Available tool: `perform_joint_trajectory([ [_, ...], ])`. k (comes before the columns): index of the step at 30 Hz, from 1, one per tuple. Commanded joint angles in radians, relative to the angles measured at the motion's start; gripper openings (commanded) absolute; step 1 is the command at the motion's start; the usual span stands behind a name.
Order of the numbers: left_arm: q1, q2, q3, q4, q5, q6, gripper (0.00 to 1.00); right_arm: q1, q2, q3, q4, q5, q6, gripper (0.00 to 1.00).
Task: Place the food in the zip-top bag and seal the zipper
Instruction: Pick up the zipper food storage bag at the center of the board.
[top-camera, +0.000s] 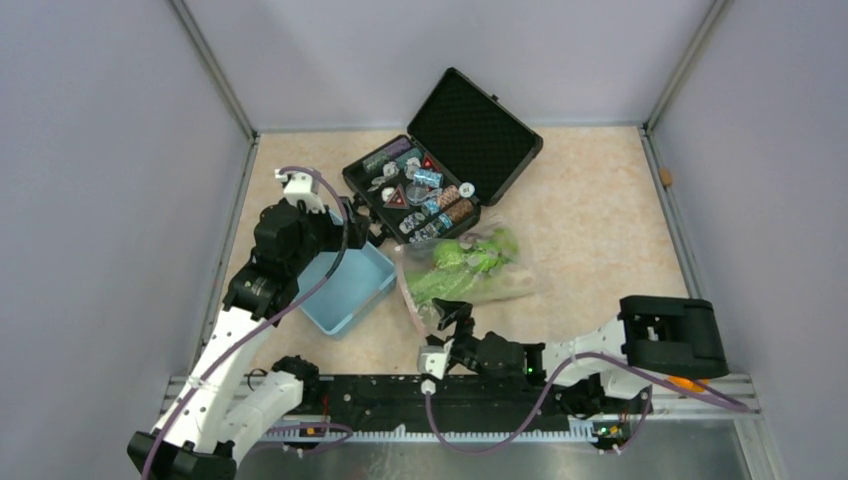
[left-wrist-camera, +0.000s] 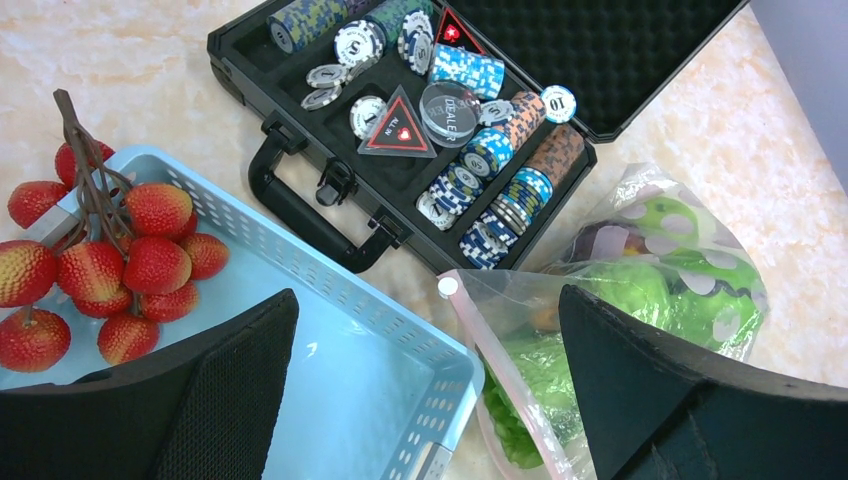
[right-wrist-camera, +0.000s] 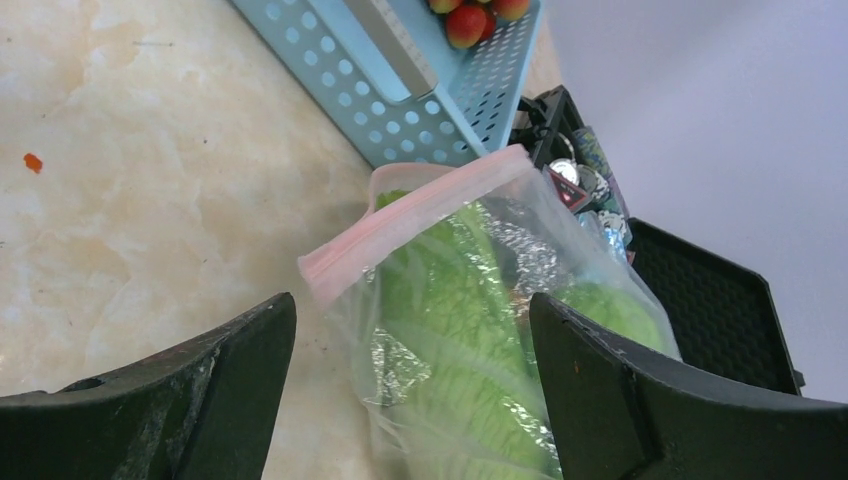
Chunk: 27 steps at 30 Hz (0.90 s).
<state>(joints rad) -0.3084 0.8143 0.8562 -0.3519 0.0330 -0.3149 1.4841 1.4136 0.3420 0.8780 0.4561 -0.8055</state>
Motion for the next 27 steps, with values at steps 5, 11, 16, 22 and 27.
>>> perform_joint_trajectory([
  [5,0.005,-0.004,-0.004,0.053,0.014,-0.001,0.99,0.016,0.17,0.043,0.242,0.064,-0.044,0.81],
  [11,0.006,-0.007,-0.008,0.059,0.023,-0.01,0.99,0.009,0.337,0.059,0.57,0.175,-0.214,0.61],
  [16,0.005,0.0,-0.004,0.057,0.036,-0.009,0.99,-0.006,0.373,0.086,0.654,0.188,-0.236,0.28],
  [22,0.005,0.004,0.0,0.045,0.037,0.008,0.99,-0.064,0.103,0.11,0.161,0.09,-0.013,0.0],
  [27,0.005,0.017,-0.005,0.069,0.12,0.027,0.99,-0.167,-0.223,0.09,-0.161,-0.133,0.2,0.0],
])
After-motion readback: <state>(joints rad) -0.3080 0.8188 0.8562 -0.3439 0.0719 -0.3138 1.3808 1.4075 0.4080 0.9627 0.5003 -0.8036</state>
